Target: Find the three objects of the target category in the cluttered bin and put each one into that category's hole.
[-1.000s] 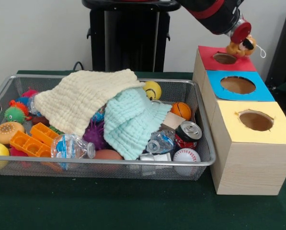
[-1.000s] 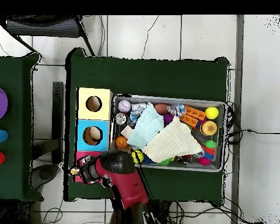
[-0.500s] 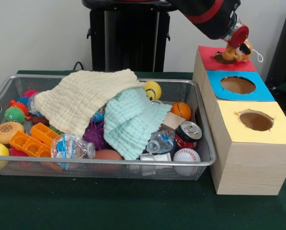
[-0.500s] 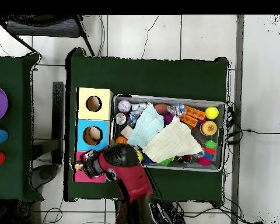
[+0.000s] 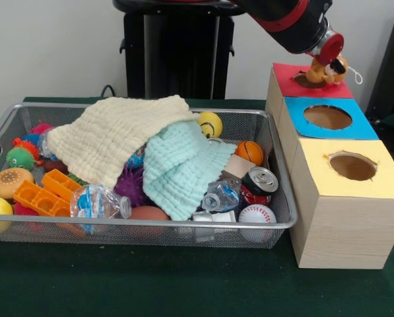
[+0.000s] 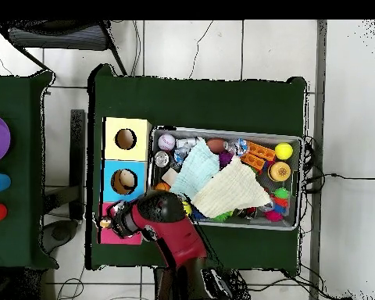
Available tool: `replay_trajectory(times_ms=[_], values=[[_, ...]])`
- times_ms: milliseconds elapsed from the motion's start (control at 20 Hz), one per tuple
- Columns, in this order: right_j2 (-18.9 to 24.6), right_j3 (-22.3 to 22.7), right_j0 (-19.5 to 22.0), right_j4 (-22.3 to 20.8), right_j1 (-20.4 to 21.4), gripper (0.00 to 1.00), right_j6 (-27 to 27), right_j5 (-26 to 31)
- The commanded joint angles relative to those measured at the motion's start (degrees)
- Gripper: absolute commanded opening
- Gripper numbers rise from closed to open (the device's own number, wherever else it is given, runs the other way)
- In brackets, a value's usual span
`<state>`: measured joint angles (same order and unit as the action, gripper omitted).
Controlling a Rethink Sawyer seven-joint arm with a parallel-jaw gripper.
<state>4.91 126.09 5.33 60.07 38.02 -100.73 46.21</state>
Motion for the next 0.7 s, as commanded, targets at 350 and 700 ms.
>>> replay_trajectory(times_ms=[350, 700], values=[[4.5, -7.5, 2.7, -8.7, -0.4, 0.0, 3.3, -8.0], [6.1, -6.7, 3.7, -8.6, 0.1, 0.0, 2.7, -10.0]])
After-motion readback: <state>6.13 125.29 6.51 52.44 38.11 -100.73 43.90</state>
